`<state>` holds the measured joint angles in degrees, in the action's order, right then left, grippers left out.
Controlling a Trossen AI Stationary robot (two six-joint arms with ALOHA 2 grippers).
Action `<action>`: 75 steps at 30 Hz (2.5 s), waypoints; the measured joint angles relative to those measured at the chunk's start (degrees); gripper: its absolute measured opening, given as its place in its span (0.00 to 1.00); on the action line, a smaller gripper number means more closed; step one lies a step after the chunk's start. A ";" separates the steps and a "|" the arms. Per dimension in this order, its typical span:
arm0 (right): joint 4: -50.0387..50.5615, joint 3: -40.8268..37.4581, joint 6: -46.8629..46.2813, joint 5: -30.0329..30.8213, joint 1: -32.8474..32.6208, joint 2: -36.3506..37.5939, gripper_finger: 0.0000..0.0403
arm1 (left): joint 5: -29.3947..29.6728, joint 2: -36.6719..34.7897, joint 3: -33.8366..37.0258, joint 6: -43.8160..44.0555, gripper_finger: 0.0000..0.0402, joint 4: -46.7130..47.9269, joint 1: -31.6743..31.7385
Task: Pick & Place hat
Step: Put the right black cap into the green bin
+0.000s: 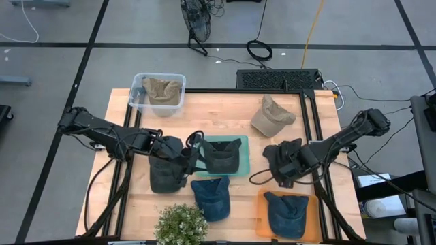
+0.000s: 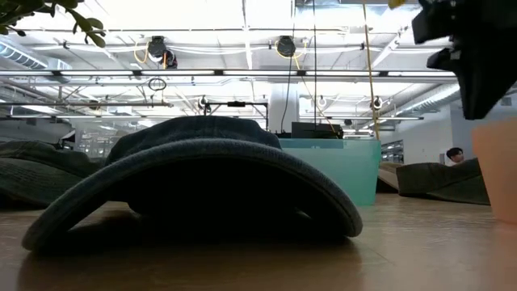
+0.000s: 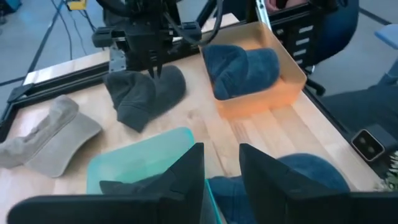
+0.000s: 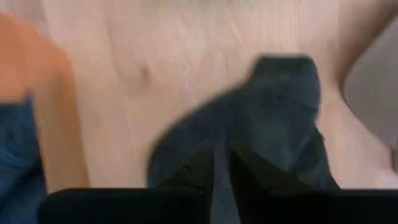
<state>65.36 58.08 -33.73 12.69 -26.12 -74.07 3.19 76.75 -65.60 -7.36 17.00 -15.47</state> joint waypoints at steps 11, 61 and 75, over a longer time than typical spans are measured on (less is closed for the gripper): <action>5.80 0.00 10.51 -2.54 7.17 0.23 0.37 | 0.16 0.00 0.00 -0.25 0.28 4.64 -0.57; -1.77 -3.80 14.03 -12.59 16.63 6.18 0.01 | 0.45 -1.10 -0.02 -3.33 0.28 7.65 -3.10; -26.63 12.18 30.53 -20.06 19.75 -7.53 0.00 | 0.66 -7.82 -0.09 -4.11 0.28 -0.44 -3.84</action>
<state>38.73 70.27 -3.20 -7.36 -6.37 -81.60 3.85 68.93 -65.69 -11.47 16.57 -19.31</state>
